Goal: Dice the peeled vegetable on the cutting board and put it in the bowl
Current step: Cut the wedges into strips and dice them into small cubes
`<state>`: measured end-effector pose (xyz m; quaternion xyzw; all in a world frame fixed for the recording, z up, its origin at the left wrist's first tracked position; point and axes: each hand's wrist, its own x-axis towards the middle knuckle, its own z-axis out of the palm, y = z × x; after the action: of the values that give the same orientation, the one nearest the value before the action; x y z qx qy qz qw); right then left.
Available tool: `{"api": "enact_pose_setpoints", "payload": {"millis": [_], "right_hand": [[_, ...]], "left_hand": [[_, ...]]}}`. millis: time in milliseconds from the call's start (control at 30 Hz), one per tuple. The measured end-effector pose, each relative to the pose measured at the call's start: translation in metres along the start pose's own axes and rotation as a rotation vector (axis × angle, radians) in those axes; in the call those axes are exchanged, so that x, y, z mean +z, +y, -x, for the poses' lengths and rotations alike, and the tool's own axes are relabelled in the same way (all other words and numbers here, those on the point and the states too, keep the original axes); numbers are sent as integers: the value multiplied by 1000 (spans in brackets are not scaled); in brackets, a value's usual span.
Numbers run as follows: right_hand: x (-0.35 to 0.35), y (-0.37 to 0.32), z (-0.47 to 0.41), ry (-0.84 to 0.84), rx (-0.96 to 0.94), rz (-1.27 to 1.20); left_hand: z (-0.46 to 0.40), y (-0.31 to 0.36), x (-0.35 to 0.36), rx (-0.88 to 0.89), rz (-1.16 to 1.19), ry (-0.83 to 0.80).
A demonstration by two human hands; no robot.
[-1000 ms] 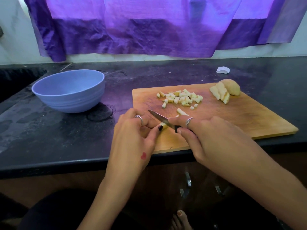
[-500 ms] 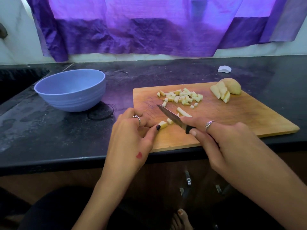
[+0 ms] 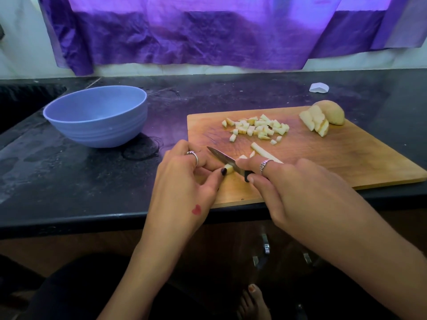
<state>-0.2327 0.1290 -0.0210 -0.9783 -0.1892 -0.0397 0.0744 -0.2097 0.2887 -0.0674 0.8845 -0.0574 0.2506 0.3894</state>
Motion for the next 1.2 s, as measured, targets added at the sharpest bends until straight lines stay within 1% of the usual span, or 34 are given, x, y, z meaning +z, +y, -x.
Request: {"api": "enact_pose_setpoints", "payload": {"millis": [100, 167, 233, 333, 467, 533, 767, 933, 1000, 1067, 1133, 1200], "right_hand": [[5, 1, 12, 10, -32, 98], [4, 5, 20, 18, -10, 109], [1, 7, 26, 43, 21, 38], [3, 3, 28, 100, 4, -104], [8, -1, 25, 155, -18, -128], [7, -1, 22, 144, -21, -101], [9, -5, 1, 28, -36, 1], [12, -5, 14, 47, -77, 136], [8, 2, 21, 52, -78, 145], [5, 11, 26, 79, -55, 8], [4, 22, 28, 146, -46, -229], [1, 36, 29, 268, -42, -368]], "left_hand": [[1, 1, 3, 5, -30, 28], [1, 1, 3, 5, -46, 25], [1, -1, 2, -1, -56, 15], [1, 0, 1, -10, -40, 15], [1, 1, 1, -18, -3, 22], [1, 0, 1, -18, 7, 17], [1, -1, 1, -4, 19, 23], [3, -1, 4, 1, -10, 33], [3, 0, 4, 12, -41, 30], [1, 1, 3, 24, -77, 14], [-2, 5, 3, 32, -110, -18], [-8, 8, 6, 32, -178, -47]]}}
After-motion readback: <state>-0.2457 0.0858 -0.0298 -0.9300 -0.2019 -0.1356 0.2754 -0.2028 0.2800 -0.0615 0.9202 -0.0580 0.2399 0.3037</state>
